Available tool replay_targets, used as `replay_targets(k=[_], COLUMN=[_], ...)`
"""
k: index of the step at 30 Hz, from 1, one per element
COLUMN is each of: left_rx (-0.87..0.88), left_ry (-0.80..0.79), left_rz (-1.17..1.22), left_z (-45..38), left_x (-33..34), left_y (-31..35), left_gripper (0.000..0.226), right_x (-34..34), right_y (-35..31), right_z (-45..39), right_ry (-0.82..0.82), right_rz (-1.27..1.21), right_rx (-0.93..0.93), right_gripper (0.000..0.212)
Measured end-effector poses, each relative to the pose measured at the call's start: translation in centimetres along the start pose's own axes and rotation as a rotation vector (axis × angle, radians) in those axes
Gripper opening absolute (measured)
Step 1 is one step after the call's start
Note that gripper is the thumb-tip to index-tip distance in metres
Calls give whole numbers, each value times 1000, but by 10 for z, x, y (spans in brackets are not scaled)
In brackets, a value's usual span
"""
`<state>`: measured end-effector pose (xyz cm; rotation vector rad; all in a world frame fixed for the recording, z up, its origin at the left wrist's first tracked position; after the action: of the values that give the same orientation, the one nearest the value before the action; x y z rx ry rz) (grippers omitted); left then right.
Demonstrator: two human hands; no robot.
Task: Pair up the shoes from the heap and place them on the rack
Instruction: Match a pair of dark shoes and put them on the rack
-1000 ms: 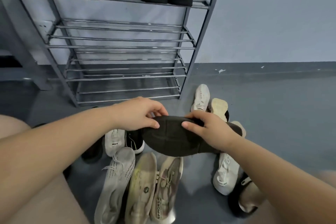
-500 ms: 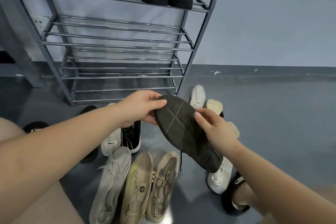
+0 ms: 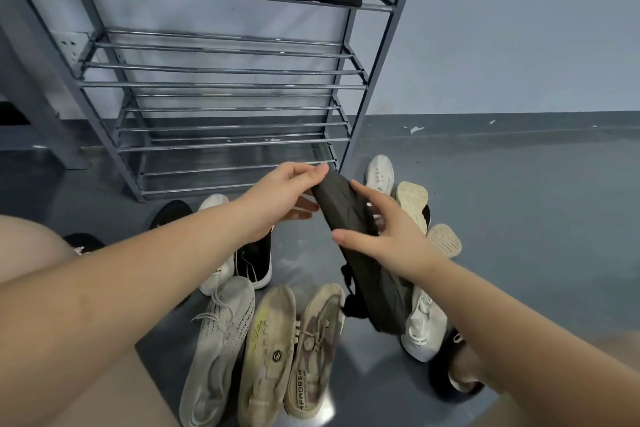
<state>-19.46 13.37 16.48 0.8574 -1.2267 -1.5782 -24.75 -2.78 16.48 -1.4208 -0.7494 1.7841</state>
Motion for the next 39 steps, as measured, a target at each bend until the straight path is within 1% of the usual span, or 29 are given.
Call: replay_targets(k=[2, 4, 5, 6, 8, 10, 12, 14, 16, 17, 19, 21, 23, 25, 27, 28, 30, 33, 34, 35, 37, 39], left_rx=[-34, -141, -207, -274, -401, -498, -508, -498, -481, -473, -449, -418, -373, -330, -323, -311, -278, -297, -314, -342, -387, -412], left_ry=[4, -57, -112, -182, -306, -317, -270, -216, -165, -154, -121, -74, -32, -22, 10, 23, 30, 34, 54, 87, 154, 193], left_rz=[-48, -31, -36, -56, -105, -108, -61, -46, -53, -68, -88, -79, -59, -69, -107, -131, -158, -153, -128, -92, 10, 92], left_z=[-1, 1, 4, 8, 18, 25, 23, 20, 15, 13, 9, 7, 1, 1, 3, 4, 6, 4, 3, 5, 8, 6], left_x=[-1, 5, 11, 17, 29, 35, 35, 34, 30, 28, 24, 18, 12, 8, 3, 0, -3, -15, -19, -24, -29, -37], left_y=[-6, -18, -24, -31, -42, -51, -57, -57, -59, -60, -62, -63, -66, -65, -69, -71, -73, -82, -85, -85, -84, -92], left_gripper=[47, 56, 60, 64, 64, 63, 67, 79, 90, 88, 76, 69, 72, 79, 96, 99, 98, 117, 115, 106, 82, 66], right_x=[1, 4, 5, 5, -1, -7, -10, -10, -8, -6, 2, 18, 37, 51, 58, 60, 63, 72, 75, 79, 89, 103], right_y=[5, 9, 10, 10, 10, 10, 10, 10, 11, 12, 13, 18, 22, 25, 27, 26, 26, 22, 21, 20, 19, 20], right_z=[-5, -7, -9, -10, -14, -16, -17, -19, -20, -21, -19, -12, -2, 5, 8, 8, 6, 0, -4, -8, -21, -35], right_ry=[-59, -125, -145, -139, -72, -10, 13, 19, -7, -44, -129, -221, -334, -402, -424, -436, -452, -449, -440, -425, -388, -377], right_rz=[-263, -550, -677, -783, -961, -1086, -1139, -1175, -1185, -1161, -1055, -913, -783, -712, -693, -690, -684, -668, -661, -652, -648, -667], right_rx=[98, 207, 260, 307, 367, 401, 425, 435, 453, 456, 476, 529, 579, 591, 566, 553, 542, 529, 527, 529, 542, 564], right_gripper=[93, 79, 75, 74, 75, 70, 66, 64, 65, 68, 70, 66, 59, 59, 68, 69, 65, 47, 43, 42, 47, 52])
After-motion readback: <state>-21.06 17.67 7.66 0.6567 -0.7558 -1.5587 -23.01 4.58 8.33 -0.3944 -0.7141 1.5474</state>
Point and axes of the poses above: each hand's wrist, its own z-axis away from the middle knuckle, its own x-axis out of the palm, y = z × x, the point moved 5 cm from there along -z, towards the middle knuckle, and after that the axes turned 6 degrees about x, right-handed, at the moved point
